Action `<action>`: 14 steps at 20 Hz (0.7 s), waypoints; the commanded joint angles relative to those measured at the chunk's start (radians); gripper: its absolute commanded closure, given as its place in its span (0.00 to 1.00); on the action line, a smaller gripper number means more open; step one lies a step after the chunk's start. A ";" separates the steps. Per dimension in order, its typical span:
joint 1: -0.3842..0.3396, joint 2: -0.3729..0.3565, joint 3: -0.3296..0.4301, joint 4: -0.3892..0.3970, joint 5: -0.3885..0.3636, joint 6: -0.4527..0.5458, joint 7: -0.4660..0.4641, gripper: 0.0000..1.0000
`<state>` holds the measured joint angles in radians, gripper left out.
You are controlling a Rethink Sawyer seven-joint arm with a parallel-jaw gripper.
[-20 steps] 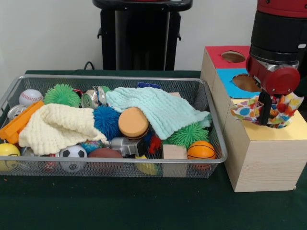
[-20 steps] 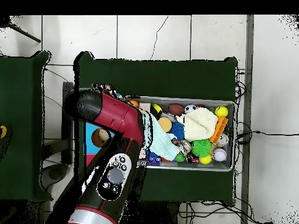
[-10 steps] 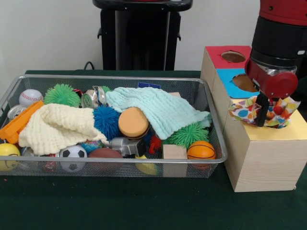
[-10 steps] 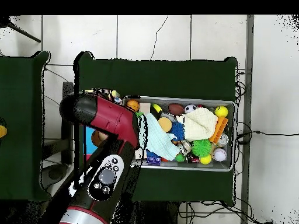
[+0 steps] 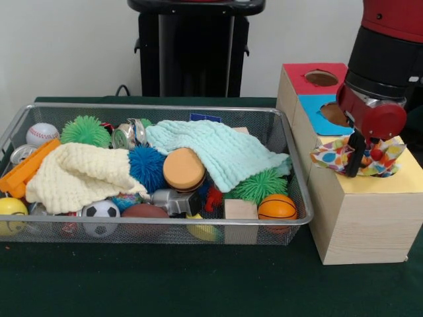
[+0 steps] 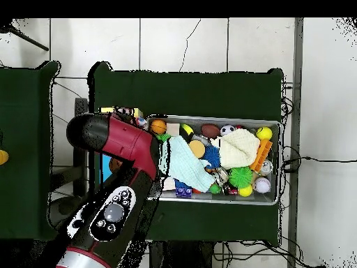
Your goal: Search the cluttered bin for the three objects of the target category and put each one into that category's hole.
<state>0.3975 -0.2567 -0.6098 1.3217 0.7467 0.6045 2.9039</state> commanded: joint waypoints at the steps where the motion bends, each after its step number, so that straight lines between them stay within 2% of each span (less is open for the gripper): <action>1: 0.024 0.123 -0.045 -0.019 0.055 0.177 0.550 1.00; 5: 0.028 0.145 -0.075 -0.051 0.056 0.232 0.623 1.00; 10: 0.019 0.156 -0.073 -0.069 0.039 0.250 0.657 1.00; 14: 0.013 0.169 -0.097 -0.109 0.012 0.304 0.690 1.00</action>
<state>0.4340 -0.1695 -0.7375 1.2443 0.7721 0.7508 3.2856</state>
